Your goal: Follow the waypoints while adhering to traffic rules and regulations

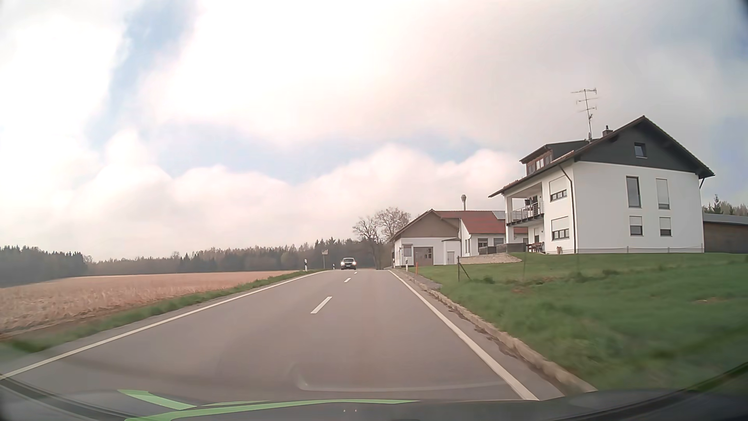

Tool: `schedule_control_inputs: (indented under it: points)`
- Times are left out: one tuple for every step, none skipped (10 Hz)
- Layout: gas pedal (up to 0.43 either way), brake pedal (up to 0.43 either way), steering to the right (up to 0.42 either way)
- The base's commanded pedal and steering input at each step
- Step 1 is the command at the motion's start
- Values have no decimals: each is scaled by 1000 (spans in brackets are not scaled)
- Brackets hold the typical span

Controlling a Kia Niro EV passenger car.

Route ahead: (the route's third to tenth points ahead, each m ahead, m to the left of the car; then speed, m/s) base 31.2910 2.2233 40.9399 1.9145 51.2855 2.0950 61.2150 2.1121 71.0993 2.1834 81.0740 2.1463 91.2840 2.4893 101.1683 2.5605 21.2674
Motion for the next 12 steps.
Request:
schedule_control_inputs:
  points:
    - [118, 0, 4]
    - [138, 0, 2]
    - [157, 0, 0]
    - [169, 0, 0]
    - [197, 0, -1]
    - [197, 0, 0]
    - [209, 0, -1]
    - [228, 0, -2]
    - [240, 0, -4]
    - [240, 0, -4]
    - [240, 0, -4]
    - [240, 0, -4]
